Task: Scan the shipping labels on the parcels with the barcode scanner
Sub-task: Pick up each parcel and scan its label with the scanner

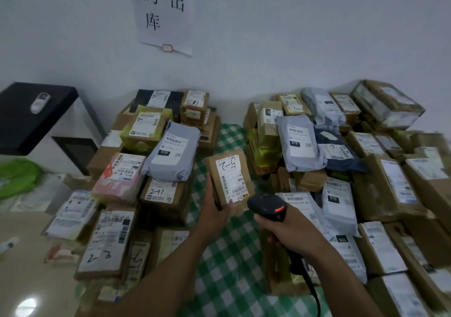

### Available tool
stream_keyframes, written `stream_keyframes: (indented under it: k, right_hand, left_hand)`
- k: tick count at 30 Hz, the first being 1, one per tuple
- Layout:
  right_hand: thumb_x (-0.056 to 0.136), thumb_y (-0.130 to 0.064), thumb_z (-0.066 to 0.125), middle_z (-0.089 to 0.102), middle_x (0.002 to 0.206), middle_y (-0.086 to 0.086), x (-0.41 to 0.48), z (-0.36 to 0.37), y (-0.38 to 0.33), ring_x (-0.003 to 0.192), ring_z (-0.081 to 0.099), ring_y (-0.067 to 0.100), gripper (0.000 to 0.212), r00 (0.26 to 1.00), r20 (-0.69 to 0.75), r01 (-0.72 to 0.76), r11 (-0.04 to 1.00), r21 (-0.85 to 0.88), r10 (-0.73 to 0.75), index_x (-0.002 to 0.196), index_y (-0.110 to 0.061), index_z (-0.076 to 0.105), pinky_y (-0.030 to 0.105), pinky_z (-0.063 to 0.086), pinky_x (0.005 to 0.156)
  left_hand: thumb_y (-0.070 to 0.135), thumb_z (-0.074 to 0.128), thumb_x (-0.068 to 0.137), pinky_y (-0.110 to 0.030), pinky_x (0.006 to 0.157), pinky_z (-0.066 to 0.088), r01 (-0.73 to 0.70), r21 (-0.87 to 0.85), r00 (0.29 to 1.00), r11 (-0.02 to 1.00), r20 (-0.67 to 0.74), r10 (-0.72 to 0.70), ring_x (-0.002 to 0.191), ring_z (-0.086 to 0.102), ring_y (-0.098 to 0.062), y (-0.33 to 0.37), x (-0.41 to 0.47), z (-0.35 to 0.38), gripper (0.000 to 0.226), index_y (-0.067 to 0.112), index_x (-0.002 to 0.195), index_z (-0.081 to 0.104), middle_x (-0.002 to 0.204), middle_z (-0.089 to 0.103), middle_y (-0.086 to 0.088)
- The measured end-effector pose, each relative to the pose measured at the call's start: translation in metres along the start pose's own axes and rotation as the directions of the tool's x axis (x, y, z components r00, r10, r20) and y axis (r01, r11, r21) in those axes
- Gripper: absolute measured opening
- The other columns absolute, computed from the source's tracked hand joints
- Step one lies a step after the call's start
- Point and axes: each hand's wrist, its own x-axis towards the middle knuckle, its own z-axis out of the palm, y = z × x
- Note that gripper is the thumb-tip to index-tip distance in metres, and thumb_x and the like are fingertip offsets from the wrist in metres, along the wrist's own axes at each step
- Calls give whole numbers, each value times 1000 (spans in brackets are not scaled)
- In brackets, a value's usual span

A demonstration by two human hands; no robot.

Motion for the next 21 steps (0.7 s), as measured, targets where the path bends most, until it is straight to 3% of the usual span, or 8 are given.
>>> stream_keyframes:
  k: [8, 12, 21]
  right_hand:
    - [96, -37, 73, 79, 88, 2, -13, -3, -9, 71, 70, 9, 18, 1000, 23, -14, 998, -58, 16, 109, -41, 62, 27, 56, 70]
    - [95, -39, 73, 79, 87, 2, -12, -5, -7, 71, 71, 9, 27, 999, 25, -23, 997, -73, 25, 119, -39, 61, 24, 56, 68]
    - [94, -38, 75, 78, 83, 0, -6, -3, -7, 66, 70, 5, 35, 999, 24, -28, 998, -61, 30, 126, -38, 60, 21, 53, 64]
  left_hand:
    - [-2, 70, 94, -9, 95, 47, -17, 26, 999, 1000, -33, 18, 135, 46, 10, -5, 9, -2, 105, 46, 156, 0, 160, 41, 8]
    - [-1, 68, 95, -25, 108, 49, -18, 44, 999, 999, -45, 20, 141, 46, -2, -3, 10, -4, 105, 66, 145, 5, 158, 43, 11]
    - [1, 69, 94, -45, 115, 45, 9, 66, 999, 998, -46, -6, 144, 44, -7, -7, 14, -8, 105, 69, 144, 6, 158, 43, 11]
